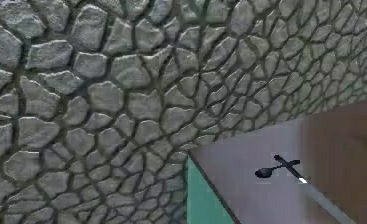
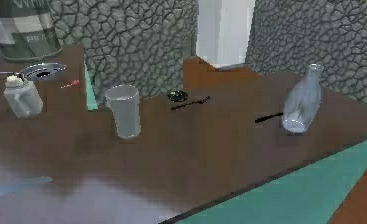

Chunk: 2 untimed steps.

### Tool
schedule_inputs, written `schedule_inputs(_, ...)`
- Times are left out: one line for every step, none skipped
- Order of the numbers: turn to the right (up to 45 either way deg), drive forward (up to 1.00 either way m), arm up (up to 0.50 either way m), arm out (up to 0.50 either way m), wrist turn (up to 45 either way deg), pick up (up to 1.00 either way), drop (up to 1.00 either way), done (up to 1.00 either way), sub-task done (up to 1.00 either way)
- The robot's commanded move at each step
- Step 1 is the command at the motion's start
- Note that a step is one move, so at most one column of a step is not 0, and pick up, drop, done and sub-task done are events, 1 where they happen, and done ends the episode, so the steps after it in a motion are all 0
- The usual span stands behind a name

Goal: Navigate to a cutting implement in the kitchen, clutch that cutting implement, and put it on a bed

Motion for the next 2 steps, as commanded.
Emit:
schedule_inputs(-45.0,0.00,0.00,0.00,0.0,0.00,0.00,0.00,0.00)
schedule_inputs(0.0,0.00,0.50,0.00,0.0,0.00,0.00,0.00,0.00)
